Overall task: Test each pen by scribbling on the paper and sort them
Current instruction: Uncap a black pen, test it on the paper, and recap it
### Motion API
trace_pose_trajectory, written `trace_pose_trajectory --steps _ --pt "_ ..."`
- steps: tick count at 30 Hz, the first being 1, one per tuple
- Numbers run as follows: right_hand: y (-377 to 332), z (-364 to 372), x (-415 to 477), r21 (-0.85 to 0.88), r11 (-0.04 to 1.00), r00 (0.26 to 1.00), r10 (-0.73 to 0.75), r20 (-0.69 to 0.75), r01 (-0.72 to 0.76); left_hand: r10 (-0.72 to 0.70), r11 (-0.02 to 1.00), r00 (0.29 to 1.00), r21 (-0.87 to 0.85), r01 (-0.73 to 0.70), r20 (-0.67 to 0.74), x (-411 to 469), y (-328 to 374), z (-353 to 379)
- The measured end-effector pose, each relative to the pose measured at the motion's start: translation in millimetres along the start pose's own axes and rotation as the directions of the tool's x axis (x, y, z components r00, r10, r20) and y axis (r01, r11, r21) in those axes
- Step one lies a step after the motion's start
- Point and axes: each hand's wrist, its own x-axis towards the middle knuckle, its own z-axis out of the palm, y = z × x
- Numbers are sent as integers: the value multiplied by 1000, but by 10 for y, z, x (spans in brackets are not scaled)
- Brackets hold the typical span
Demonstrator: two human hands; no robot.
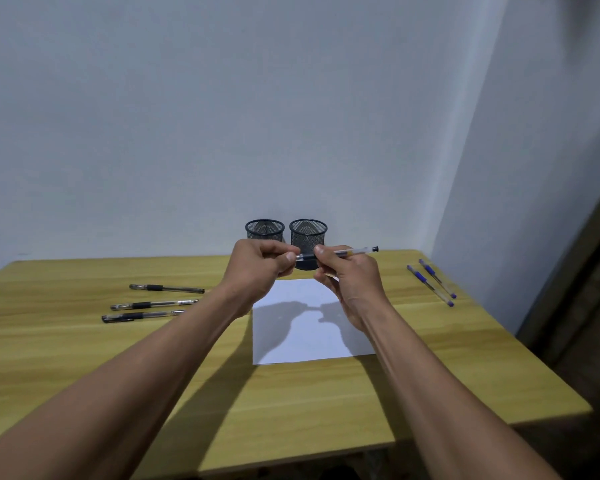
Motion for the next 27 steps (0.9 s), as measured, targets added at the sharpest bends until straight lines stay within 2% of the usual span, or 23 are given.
trace_pose_trajectory --steps 3,6,9,12,16,23,27 --pt "-15 -76 -34 -76 996 999 47 25 -45 -10 999 999 31 8 36 4 -12 -27" --pt "-87 -150 -15 -18 993 993 121 14 -121 -26 1000 998 11 25 57 63 45 -8" --pt "-229 -287 23 17 996 994 93 -54 -92 -25 1000 999 10 24 46 136 89 10" --pt "-355 -488 19 -180 983 999 28 -41 -35 -22 999 998 50 19 58 184 85 32" --pt "-409 -671 -2 -448 893 999 -34 1 31 -15 998 996 70 9 84 233 37 158" --pt "-414 -907 -29 -670 736 993 -120 17 100 17 992 991 121 -33 130 292 12 435" --pt "-413 -1089 -51 -742 664 971 -229 -76 98 95 943 982 301 -142 164 399 -41 654"
